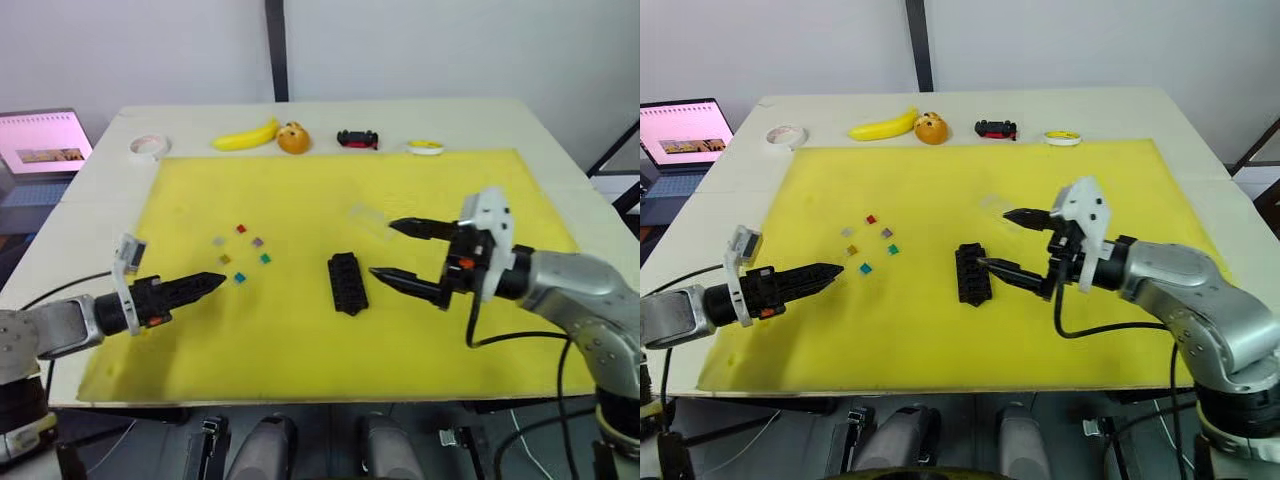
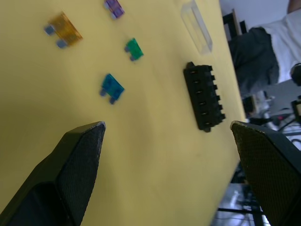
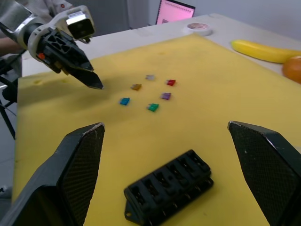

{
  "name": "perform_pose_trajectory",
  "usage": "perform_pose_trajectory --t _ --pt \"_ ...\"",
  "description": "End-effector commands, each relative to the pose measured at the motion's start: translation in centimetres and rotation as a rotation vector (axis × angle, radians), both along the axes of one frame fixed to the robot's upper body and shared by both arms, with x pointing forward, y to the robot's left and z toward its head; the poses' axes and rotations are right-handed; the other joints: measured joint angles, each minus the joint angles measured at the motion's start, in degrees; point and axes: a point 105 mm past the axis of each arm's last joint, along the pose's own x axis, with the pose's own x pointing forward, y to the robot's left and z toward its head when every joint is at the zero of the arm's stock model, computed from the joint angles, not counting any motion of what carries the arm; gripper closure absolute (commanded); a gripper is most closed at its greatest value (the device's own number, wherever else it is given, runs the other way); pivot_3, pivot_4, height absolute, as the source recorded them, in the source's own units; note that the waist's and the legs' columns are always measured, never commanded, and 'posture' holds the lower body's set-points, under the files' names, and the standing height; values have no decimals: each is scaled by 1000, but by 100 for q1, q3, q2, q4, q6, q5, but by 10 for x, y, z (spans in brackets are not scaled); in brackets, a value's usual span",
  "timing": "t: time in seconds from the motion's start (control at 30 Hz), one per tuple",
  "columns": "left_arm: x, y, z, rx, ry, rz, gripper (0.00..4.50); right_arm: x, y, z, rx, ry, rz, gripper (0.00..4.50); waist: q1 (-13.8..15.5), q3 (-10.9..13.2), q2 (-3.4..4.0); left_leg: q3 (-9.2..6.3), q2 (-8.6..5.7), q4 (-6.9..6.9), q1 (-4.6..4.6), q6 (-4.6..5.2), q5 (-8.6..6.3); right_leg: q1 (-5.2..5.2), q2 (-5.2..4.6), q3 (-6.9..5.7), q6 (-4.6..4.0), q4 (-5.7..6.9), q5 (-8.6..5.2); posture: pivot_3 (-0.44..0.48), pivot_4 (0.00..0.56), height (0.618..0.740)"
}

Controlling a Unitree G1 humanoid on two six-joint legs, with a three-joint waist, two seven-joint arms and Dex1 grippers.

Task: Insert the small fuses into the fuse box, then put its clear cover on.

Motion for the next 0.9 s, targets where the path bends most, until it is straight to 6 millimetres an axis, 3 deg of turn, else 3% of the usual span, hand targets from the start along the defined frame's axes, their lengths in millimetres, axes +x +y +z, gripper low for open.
perform_pose_trajectory --t 0.03,0.5,0.9 --pt "1 12 -6 -38 39 93 0 -4 14 7 14 -39 39 60 -30 0 0 0 0 0 0 -2 1 -1 0 1 0 2 0 0 150 740" --pt "3 7 -32 -169 158 171 0 7 39 -9 27 -13 34 60 -54 -3 -1 -3 -3 0 -1 -12 6 -3 -5 4 -1 5 0 0 150 740" --pt "14 -5 -23 -208 163 89 0 8 42 -15 22 -4 14 60 23 -4 1 -3 -8 0 0 -10 6 -3 -5 3 -1 6 1 0 150 740"
